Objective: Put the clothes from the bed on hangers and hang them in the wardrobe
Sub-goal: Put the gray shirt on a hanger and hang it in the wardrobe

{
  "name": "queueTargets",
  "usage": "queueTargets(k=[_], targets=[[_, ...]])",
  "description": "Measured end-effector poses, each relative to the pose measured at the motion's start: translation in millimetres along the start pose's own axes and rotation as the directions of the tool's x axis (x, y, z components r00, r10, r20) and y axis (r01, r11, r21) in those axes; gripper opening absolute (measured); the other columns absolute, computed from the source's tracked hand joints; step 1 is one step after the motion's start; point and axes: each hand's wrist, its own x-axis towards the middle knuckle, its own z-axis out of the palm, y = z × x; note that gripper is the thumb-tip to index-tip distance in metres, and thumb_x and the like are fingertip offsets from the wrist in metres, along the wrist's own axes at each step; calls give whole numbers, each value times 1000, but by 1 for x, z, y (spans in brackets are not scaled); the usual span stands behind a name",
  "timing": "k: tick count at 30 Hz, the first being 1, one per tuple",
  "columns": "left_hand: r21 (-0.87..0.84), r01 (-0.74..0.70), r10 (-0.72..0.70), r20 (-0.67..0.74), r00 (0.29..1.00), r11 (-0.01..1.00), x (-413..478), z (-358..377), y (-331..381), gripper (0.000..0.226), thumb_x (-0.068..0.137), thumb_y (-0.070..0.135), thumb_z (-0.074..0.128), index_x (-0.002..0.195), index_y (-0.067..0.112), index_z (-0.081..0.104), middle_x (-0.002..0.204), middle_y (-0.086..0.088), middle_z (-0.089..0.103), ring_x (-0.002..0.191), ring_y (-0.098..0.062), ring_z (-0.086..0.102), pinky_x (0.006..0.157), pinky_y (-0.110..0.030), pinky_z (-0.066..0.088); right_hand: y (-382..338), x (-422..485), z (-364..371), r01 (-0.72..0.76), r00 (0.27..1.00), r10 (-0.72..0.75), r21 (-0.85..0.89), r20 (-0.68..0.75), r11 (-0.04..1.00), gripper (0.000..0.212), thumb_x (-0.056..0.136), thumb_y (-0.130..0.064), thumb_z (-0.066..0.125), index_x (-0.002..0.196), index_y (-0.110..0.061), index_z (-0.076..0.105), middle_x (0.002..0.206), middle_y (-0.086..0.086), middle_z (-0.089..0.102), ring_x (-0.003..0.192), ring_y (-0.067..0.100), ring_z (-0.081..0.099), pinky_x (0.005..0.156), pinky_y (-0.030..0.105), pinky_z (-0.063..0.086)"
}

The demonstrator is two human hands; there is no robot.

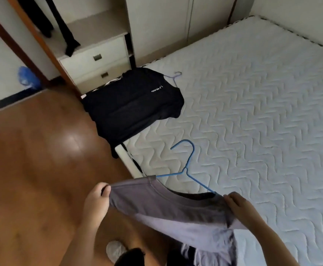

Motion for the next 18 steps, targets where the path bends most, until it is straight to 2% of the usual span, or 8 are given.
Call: queueTargets(k=[2,5,8,12,14,16,17,18], targets=[[-4,51,-52,-60,997,999,17,-28,-22,25,94,13,43,108,-2,58,113,-25,61,107,-39,54,82,-38,36,-23,-5,13,36,999,-34,-76,36,996,23,92,-30,50,70,-25,48,72,5,58,71,22,53,60,24,36],[-19,115,-117,-119,986,993,41,-80,-61,26,94,12,43,108,-4,58,111,-28,61,105,-42,54,84,-40,37,-67,-14,41,106,994,-99,-178,52,978,29,91,-24,53,63,-26,48,64,-3,55,67,16,51,59,16,35],[-52,129,-136,-139,981,990,56,-134,-104,26,94,11,43,109,-5,57,110,-27,61,105,-41,54,84,-40,37,-133,-17,78,169,985,-172,-180,2,969,32,90,-18,55,59,-22,45,59,-2,52,65,21,51,58,21,35],[-122,144,-163,-160,974,982,74,-210,-162,28,95,11,41,111,-7,55,109,-28,60,103,-41,55,84,-41,38,-244,-17,133,306,947,-318,-163,-55,938,29,90,-15,55,62,-19,45,64,4,53,69,27,51,62,32,34],[-135,130,-158,-226,961,982,77,-245,-187,24,94,11,43,103,-7,57,97,-25,62,93,-40,57,76,-35,38,-297,-17,159,409,906,-422,-189,-35,893,33,90,-14,54,60,-22,41,64,1,51,69,26,50,60,30,33],[-112,104,-135,-325,936,988,75,-280,-202,17,92,11,48,91,-2,59,78,-11,57,84,-35,57,63,-23,29,-344,-16,185,493,864,-503,-214,6,843,32,91,-13,53,62,-22,42,66,1,50,70,25,49,62,31,31],[-131,85,-128,-367,922,988,74,-294,-206,14,91,12,49,90,0,58,77,-6,55,86,-37,56,60,-25,27,-366,-15,197,527,843,-538,-221,14,820,28,90,-11,53,65,-19,44,69,3,50,72,25,49,65,30,30],[-169,77,-139,-400,906,983,74,-307,-209,15,91,12,50,96,0,58,83,-8,56,94,-40,55,62,-28,28,-386,-14,208,560,820,-571,-222,17,798,23,90,-9,54,68,-15,46,73,6,51,73,26,49,67,29,29]])
